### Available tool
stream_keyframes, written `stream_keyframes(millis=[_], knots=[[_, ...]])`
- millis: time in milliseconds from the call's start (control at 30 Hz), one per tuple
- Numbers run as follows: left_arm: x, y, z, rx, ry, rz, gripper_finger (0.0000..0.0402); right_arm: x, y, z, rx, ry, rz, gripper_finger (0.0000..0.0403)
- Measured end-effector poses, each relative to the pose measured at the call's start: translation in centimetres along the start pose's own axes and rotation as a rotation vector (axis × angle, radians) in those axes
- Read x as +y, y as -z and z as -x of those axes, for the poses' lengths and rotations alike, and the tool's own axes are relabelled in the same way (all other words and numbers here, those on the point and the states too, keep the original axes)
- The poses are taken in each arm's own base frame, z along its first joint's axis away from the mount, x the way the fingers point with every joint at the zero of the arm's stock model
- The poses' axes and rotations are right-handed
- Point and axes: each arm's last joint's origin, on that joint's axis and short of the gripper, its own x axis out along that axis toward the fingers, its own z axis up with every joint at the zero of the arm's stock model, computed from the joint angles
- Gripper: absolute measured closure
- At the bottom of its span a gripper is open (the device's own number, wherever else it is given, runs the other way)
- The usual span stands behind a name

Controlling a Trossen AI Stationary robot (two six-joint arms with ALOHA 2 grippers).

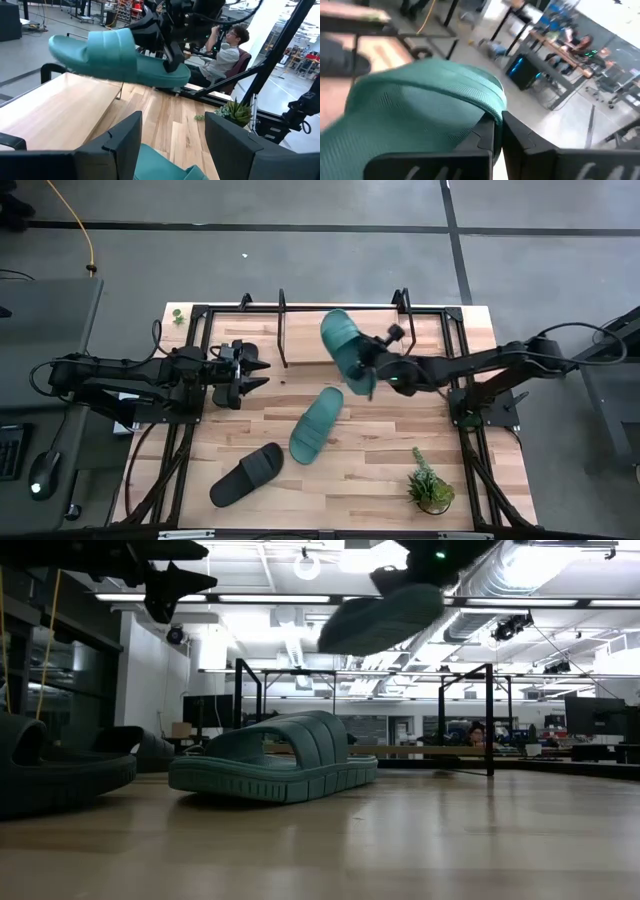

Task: Pick and place slides into the shelf
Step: Put the bottom green slipper on the shelf

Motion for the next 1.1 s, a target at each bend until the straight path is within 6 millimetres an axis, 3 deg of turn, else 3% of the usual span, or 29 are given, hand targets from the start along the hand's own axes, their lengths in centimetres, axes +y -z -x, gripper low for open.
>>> stream_keyframes(millis=[167, 533, 800, 1100], knots=[[0.1, -0.2, 0.0, -0.027, -0.032, -0.008, 0.0204, -1.4, 2.5, 0.4, -0.057, 0.124, -0.132, 0.0403], [0.1, -0.1, 0.0, -0.019, -0.045, 0.003, 0.0204, -2.3, 4.4, -3.1, -0.021, 0.249, -0.217, 0.0403], [0.2, 0.1, 0.0, 0.003, -0.051, 0.008, 0.0204, -1.3, 6.5, -6.1, 0.014, 0.329, -0.293, 0.0403], [0.2, 0.1, 0.0, 0.003, -0.051, 0.016, 0.0204, 0.6, 8.8, -7.7, 0.053, 0.392, -0.249, 0.0403]])
